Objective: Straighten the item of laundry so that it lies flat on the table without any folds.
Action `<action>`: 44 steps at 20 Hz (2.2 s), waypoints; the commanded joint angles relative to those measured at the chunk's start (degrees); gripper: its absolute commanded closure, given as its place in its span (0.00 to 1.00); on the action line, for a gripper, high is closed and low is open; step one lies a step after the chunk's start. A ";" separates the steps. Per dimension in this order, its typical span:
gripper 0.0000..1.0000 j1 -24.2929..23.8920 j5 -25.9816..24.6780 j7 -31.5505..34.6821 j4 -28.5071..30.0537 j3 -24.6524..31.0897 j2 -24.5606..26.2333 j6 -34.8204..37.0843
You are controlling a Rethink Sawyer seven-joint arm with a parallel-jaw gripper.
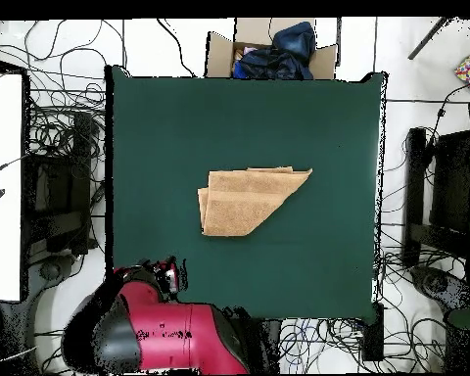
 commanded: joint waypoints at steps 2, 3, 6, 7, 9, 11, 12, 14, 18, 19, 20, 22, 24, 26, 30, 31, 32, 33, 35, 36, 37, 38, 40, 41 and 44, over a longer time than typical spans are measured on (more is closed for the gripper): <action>0.00 0.18 3.66 15.89 5.75 -1.48 2.49 -3.11; 0.00 0.07 3.76 15.64 5.90 -1.44 2.33 -3.05; 0.00 0.11 3.95 15.39 5.48 -1.44 2.76 -2.83; 0.00 0.17 3.87 15.33 5.32 -1.56 2.75 -2.84; 0.00 0.37 3.59 15.31 4.91 -1.87 2.87 -2.75; 0.00 -0.31 4.67 15.16 6.11 -0.84 3.00 -3.81; 0.00 -0.28 4.67 15.06 5.97 -0.98 2.87 -3.35; 0.00 0.17 4.46 15.14 5.44 -1.51 2.77 -2.24; 0.00 -0.46 4.84 14.78 5.88 -0.98 3.23 -2.86; 0.00 -0.50 4.78 14.65 5.76 -1.01 3.20 -2.60; 0.00 -0.38 4.68 14.67 5.42 -1.21 3.08 -2.06; 0.00 -0.15 4.50 14.83 5.35 -1.47 2.93 -1.86; 0.00 0.00 4.47 14.96 5.17 -1.54 3.00 -1.75; 0.00 0.24 4.39 15.10 5.37 -1.68 2.79 -1.71; 0.00 0.70 4.04 15.53 5.47 -2.14 2.83 -1.88; 0.00 0.85 3.94 15.62 5.38 -2.28 2.77 -1.67; 0.00 1.06 3.77 15.79 5.01 -2.53 2.85 -1.30; 0.00 1.30 3.61 15.93 4.69 -2.74 2.90 -1.02; 0.00 1.69 3.42 16.17 4.29 -3.07 2.99 -0.72; 0.00 1.84 3.34 16.24 4.06 -3.19 3.12 -0.62; 0.00 2.04 3.28 16.37 3.93 -3.39 3.13 -0.47; 0.00 2.06 3.25 16.39 3.91 -3.50 3.25 -0.51; 0.00 1.93 3.44 16.24 3.98 -3.39 3.66 -0.87; 0.00 1.98 3.53 16.23 4.18 -3.36 3.68 -1.05; 0.00 1.93 3.86 16.16 4.46 -3.23 3.70 -1.39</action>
